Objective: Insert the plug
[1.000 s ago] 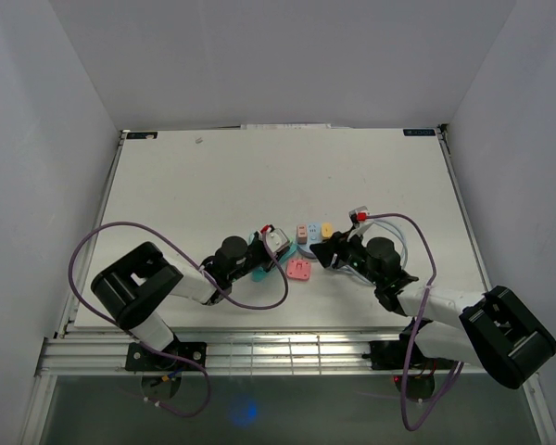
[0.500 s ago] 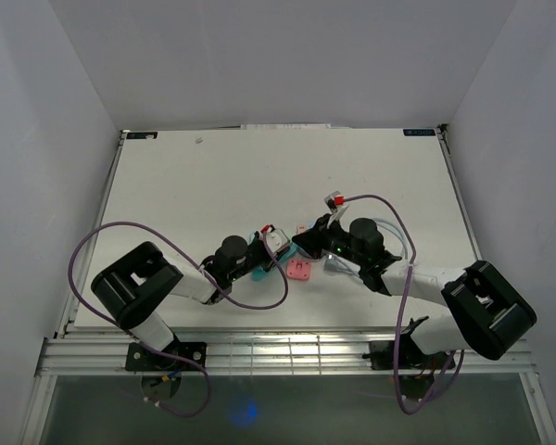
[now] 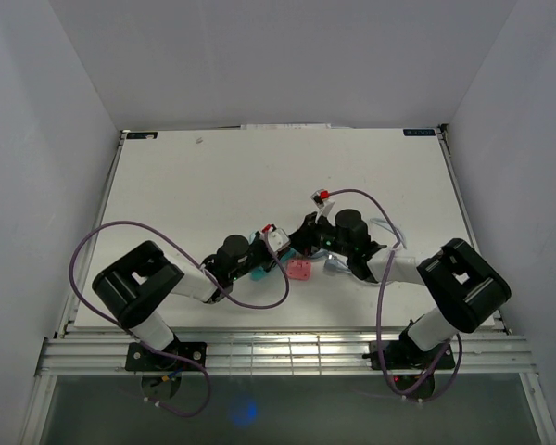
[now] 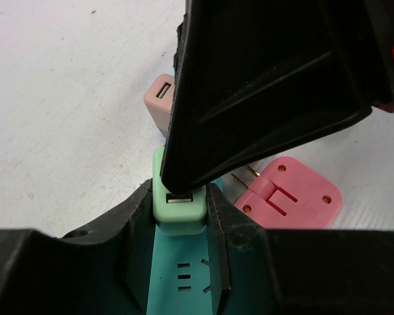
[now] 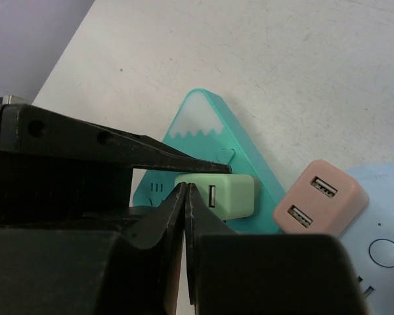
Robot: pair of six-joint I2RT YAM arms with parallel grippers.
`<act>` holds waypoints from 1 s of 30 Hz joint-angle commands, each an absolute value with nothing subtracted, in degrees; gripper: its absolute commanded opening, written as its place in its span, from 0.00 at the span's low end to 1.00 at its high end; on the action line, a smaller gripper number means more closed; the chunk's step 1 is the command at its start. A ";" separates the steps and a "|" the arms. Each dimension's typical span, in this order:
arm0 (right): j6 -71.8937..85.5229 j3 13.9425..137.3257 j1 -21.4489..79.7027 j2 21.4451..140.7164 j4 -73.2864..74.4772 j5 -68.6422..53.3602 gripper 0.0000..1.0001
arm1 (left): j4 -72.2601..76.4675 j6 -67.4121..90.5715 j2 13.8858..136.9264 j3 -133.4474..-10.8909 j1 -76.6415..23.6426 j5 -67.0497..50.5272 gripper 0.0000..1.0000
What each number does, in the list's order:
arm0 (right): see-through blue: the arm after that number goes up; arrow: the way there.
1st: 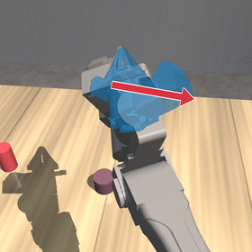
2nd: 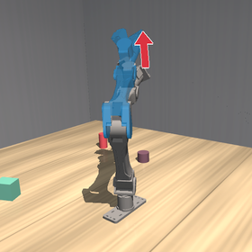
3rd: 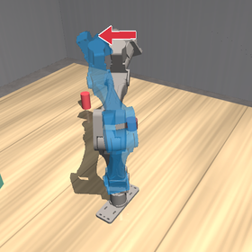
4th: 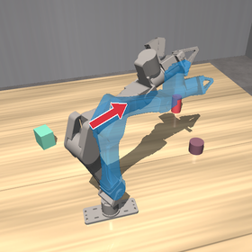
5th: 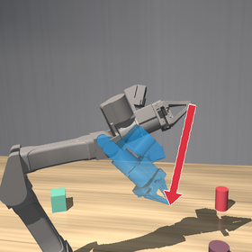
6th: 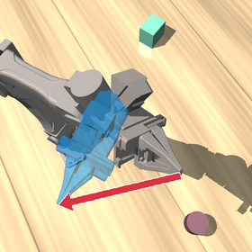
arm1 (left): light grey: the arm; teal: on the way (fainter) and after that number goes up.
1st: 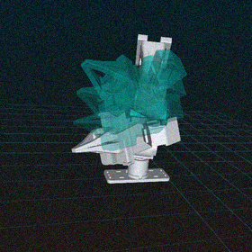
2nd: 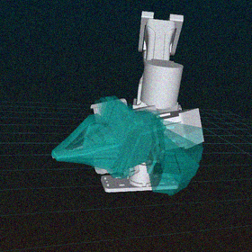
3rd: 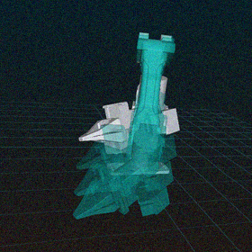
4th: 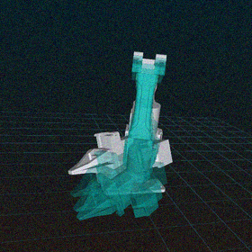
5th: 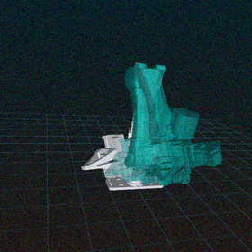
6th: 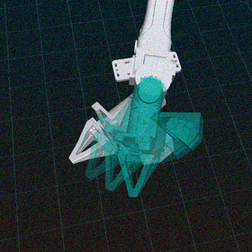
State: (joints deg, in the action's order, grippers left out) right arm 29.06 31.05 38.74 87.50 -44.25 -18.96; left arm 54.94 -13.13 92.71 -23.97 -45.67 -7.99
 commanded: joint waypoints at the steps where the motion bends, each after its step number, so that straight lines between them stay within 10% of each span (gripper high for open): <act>1: 29.53 32.26 39.02 90.17 -42.18 -18.02 0.08 | 48.69 -13.09 94.31 -24.08 -45.88 -8.35 0.00; 16: 31.12 34.01 38.94 78.22 -40.17 -18.37 0.08 | 48.60 -12.92 94.83 -24.26 -45.88 -8.44 0.00; 30: 32.78 30.76 39.02 90.27 -42.45 -16.44 0.08 | 51.06 -12.22 95.98 -23.29 -45.97 -8.08 0.00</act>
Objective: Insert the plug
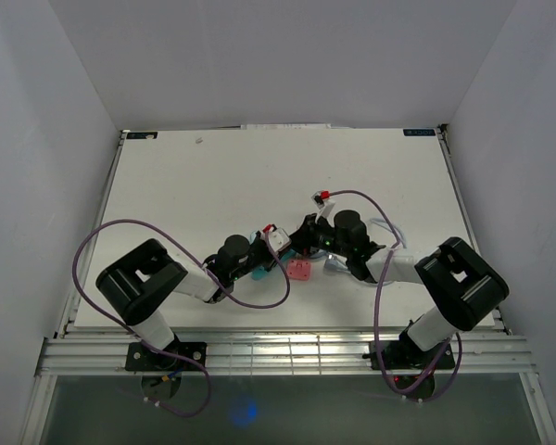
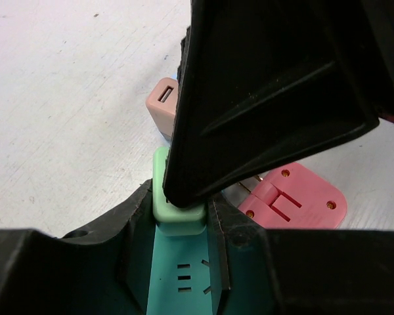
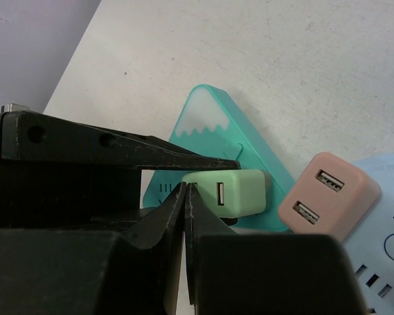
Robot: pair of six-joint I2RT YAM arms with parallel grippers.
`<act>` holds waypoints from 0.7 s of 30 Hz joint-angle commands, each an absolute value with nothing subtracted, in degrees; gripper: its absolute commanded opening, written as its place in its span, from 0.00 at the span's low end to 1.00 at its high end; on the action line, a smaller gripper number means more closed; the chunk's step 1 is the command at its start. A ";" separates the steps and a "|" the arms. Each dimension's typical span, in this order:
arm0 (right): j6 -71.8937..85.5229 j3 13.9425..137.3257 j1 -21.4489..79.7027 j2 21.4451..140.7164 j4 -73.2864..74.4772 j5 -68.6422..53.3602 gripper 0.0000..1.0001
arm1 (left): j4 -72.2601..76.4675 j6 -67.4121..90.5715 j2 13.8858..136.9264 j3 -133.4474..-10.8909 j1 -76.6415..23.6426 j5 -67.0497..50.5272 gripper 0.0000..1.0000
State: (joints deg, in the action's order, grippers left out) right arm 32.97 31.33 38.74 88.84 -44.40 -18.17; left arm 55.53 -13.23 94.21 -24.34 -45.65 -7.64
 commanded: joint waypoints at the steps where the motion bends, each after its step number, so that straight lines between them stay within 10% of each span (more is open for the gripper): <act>1: 32.78 30.76 39.02 89.39 -42.45 -16.26 0.08 | 51.41 -12.04 96.06 -23.20 -45.97 -8.43 0.00; 21: 32.87 28.94 38.94 83.46 -40.59 -14.68 0.08 | 51.77 -11.95 96.15 -23.03 -45.97 -8.09 0.00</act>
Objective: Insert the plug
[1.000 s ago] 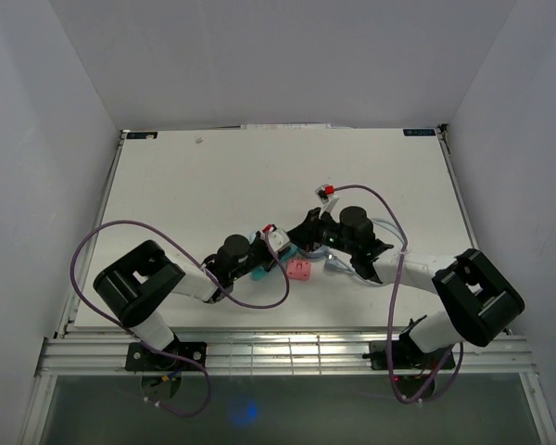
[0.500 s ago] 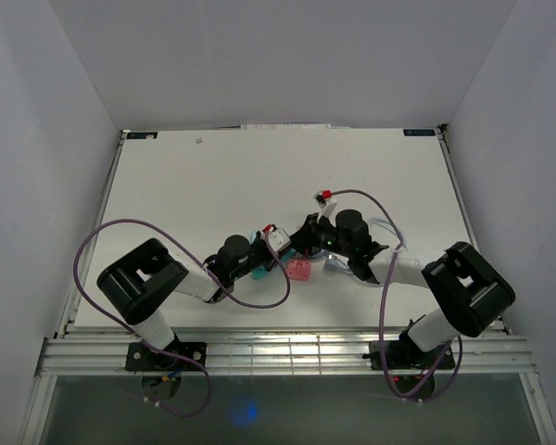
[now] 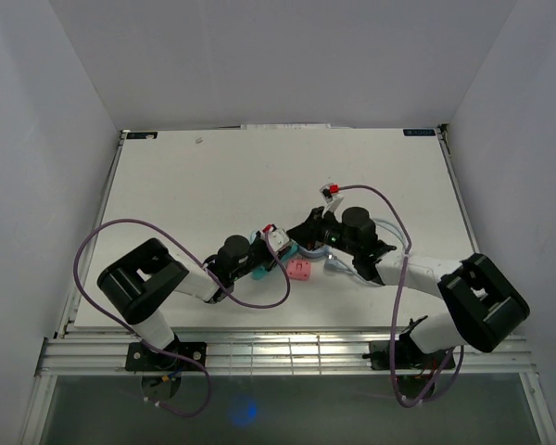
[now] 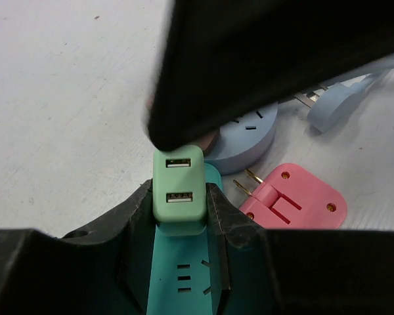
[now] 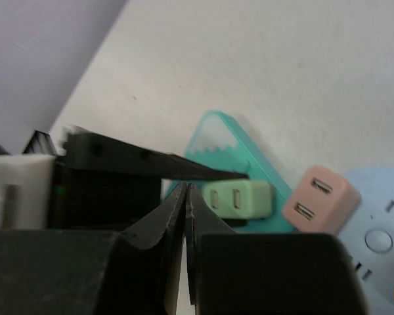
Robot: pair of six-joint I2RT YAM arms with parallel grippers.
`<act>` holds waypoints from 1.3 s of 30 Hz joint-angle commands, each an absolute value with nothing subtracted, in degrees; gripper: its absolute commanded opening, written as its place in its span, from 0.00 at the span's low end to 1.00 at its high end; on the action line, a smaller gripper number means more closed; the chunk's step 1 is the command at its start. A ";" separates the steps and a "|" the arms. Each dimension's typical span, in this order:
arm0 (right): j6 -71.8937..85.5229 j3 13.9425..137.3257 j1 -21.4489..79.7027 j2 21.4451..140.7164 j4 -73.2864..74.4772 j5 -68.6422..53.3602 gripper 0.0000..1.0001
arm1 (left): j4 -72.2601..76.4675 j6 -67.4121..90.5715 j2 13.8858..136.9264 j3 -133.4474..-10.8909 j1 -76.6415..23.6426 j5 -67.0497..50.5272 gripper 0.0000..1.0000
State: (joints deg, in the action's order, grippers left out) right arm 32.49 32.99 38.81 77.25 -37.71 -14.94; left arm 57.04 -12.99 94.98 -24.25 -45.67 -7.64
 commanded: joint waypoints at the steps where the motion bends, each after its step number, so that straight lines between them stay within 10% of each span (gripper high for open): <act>1: 33.31 28.05 39.02 85.15 -42.00 -14.68 0.08 | 51.85 -12.04 96.24 -22.94 -45.88 -8.09 0.00; 22: 34.01 33.66 38.58 73.92 -35.07 -11.87 0.08 | 52.29 -11.51 96.33 -22.94 -45.88 -8.53 0.00; 39: 37.27 31.72 38.67 90.36 -40.80 -13.36 0.08 | 52.38 -11.51 96.68 -23.03 -45.88 -8.61 0.00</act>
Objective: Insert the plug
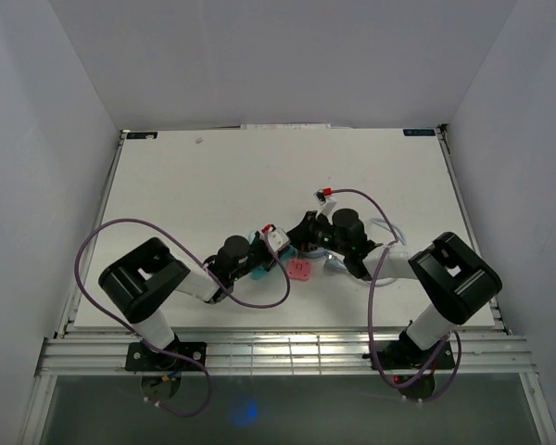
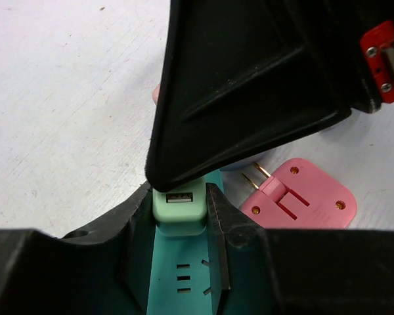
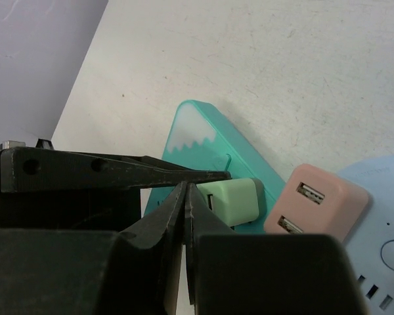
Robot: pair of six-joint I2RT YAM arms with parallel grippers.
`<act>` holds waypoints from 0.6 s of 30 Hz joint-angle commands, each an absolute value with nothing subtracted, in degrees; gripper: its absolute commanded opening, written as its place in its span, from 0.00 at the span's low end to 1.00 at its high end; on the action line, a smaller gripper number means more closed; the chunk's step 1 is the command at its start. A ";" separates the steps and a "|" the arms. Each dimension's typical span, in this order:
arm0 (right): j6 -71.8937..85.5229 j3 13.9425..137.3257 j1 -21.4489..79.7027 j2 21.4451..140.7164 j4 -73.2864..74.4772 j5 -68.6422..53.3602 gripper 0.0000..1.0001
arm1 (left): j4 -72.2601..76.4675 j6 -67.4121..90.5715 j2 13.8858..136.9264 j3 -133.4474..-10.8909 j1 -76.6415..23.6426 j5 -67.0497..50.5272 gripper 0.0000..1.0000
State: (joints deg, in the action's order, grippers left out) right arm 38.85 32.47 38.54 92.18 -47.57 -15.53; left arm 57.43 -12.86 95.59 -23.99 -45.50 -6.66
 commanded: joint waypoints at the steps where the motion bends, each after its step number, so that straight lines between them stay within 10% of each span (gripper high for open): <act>1: 36.66 32.08 38.67 89.22 -40.00 -13.27 0.08 | 52.38 -11.51 96.59 -22.94 -45.97 -8.79 0.00; 9: 33.75 31.73 38.32 78.23 -35.69 -9.58 0.08 | 54.39 -10.55 94.22 -21.45 -45.88 -7.73 0.18; 15: 32.17 29.27 36.31 73.74 -35.16 -9.14 0.08 | 58.00 -10.02 91.59 -19.34 -45.88 -5.11 0.57; 18: 31.12 28.74 35.51 71.46 -33.76 -9.05 0.08 | 59.58 -9.93 89.22 -18.20 -45.88 -5.27 0.97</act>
State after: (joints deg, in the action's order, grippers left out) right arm 33.47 29.45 36.42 73.95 -34.96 -10.24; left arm 58.70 -11.40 93.32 -19.55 -45.60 -5.69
